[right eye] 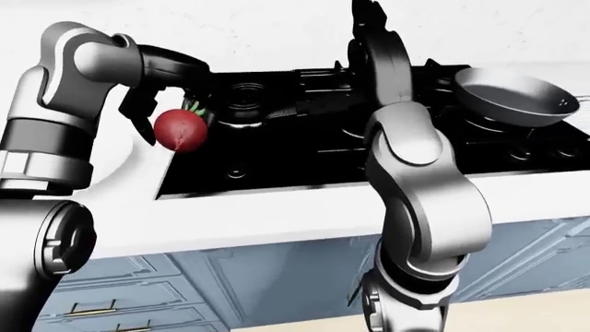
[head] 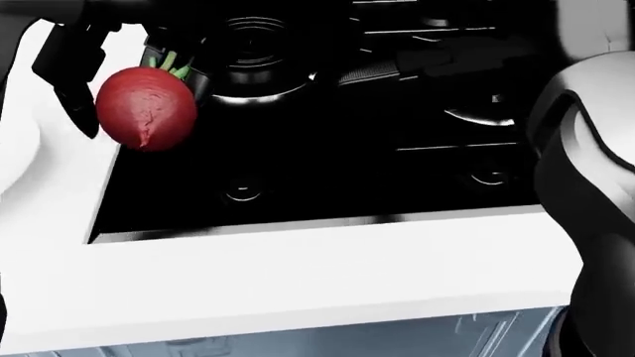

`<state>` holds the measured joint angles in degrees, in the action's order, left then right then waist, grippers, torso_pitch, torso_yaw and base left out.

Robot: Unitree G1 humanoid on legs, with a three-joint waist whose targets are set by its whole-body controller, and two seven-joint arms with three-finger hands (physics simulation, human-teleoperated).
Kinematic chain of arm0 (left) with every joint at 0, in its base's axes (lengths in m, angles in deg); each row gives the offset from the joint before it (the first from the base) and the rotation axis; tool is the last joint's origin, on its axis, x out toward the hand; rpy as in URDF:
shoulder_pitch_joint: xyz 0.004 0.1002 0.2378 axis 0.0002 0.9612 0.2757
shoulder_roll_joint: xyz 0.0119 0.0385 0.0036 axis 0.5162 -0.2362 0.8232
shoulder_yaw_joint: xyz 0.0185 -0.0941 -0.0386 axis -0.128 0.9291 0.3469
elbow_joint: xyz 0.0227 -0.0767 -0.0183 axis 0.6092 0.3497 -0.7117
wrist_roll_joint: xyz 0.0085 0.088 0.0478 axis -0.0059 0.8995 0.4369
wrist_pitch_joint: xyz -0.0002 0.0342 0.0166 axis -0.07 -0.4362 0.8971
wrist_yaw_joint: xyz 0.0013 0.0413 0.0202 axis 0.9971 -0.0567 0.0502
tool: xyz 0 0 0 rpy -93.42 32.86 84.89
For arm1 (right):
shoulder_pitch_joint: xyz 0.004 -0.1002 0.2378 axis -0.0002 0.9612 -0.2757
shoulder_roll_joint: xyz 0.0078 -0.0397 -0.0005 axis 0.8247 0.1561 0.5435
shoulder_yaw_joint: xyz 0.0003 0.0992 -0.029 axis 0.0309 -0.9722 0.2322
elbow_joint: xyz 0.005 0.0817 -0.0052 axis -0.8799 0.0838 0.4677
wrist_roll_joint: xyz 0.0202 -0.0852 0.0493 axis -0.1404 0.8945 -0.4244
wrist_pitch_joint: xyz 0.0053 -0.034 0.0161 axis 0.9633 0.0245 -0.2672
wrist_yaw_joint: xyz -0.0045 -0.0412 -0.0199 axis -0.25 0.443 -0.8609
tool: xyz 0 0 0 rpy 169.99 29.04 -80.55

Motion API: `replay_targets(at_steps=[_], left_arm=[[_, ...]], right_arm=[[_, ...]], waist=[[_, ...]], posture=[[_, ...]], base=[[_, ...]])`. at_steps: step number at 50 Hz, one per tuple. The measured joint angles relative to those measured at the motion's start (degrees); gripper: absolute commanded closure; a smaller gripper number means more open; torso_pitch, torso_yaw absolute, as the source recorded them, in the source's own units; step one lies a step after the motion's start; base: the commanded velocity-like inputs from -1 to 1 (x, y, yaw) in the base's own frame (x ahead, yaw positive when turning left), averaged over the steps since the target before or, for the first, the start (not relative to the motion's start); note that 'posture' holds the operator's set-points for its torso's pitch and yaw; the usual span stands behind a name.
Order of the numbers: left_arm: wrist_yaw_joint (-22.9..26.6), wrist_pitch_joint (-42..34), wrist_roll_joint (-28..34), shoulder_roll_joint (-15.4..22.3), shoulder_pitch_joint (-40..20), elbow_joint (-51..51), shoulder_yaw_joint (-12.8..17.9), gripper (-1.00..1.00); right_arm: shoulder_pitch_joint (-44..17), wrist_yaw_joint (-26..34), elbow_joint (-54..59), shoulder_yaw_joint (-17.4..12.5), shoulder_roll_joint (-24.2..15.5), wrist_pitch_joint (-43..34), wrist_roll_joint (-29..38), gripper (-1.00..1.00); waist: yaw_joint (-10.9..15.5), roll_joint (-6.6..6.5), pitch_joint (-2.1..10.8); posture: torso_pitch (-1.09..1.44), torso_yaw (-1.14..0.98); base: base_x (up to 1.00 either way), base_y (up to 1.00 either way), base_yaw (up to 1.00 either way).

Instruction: Pick the beet from the plate and place it in the pan.

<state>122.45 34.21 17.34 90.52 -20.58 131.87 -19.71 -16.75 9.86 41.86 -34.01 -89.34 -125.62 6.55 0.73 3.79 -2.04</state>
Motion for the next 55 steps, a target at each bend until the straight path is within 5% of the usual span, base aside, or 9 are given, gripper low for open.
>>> replay_targets(at_steps=[11,15,21,27,30,41,45,50,55], left_arm=[[-0.2,0.2,-0.2,-0.7,0.5,-0.3,-0.3,1.0],[0.0,0.1,-0.4,-0.7,0.6,-0.7,-0.3,1.0],[0.9,-0.5,0.2,0.0,2.0,-0.1,-0.1,1.0],[0.6,-0.3,-0.2,0.0,1.2,-0.5,0.0,1.0],[0.5,-0.4,-0.2,-0.1,0.7,-0.6,0.0,1.0],[0.7,-0.3,-0.4,-0.9,0.6,-0.8,-0.4,1.0],[0.8,-0.3,-0.6,-0.9,0.4,-1.0,-0.4,1.0],[1.2,-0.6,-0.1,-0.1,1.5,0.2,-0.1,1.0],[1.0,-0.5,0.0,-0.4,1.0,-0.3,-0.3,1.0]], right_arm=[[0.5,-0.4,-0.2,-0.2,-0.2,-0.4,0.6,-1.0],[0.3,-0.2,-0.1,-0.2,-0.2,-0.3,0.5,-1.0],[0.8,0.4,0.2,0.8,0.3,-1.0,-0.2,-1.0],[0.1,0.2,-0.4,0.3,0.2,-0.4,0.2,-1.0],[-0.2,0.2,-0.3,0.1,0.0,-0.3,0.2,-1.0],[0.2,-0.2,-0.4,-0.8,-0.3,-0.7,0.6,-1.0],[-0.2,-0.2,-0.3,-0.7,-0.4,-0.9,0.5,-1.0],[0.5,0.3,0.0,0.6,0.3,-1.2,-0.3,-1.0],[0.0,0.2,-0.3,-0.1,0.0,-1.0,-0.1,-1.0]], waist=[[0.1,-4.16,-0.85],[-0.2,-7.17,-0.58],[0.0,-6.2,-0.62],[-0.1,-2.74,-0.59],[0.0,-0.01,0.01],[0.1,-4.21,-0.88],[-0.2,-7.27,-0.49],[0.2,-6.38,-0.54],[-0.3,-3.97,-0.74]], posture=[[0.0,0.0],[0.0,0.0],[0.0,0.0],[0.0,0.0],[0.0,0.0],[0.0,0.0],[0.0,0.0],[0.0,0.0],[0.0,0.0]], base=[[0.0,-0.07,0.0],[0.0,-0.07,0.0],[0.0,-0.07,0.0],[0.0,-0.07,0.0],[0.0,-0.07,0.0],[0.0,-0.07,0.0],[0.0,-0.07,0.0],[0.0,-0.07,0.0],[0.0,-0.07,0.0]])
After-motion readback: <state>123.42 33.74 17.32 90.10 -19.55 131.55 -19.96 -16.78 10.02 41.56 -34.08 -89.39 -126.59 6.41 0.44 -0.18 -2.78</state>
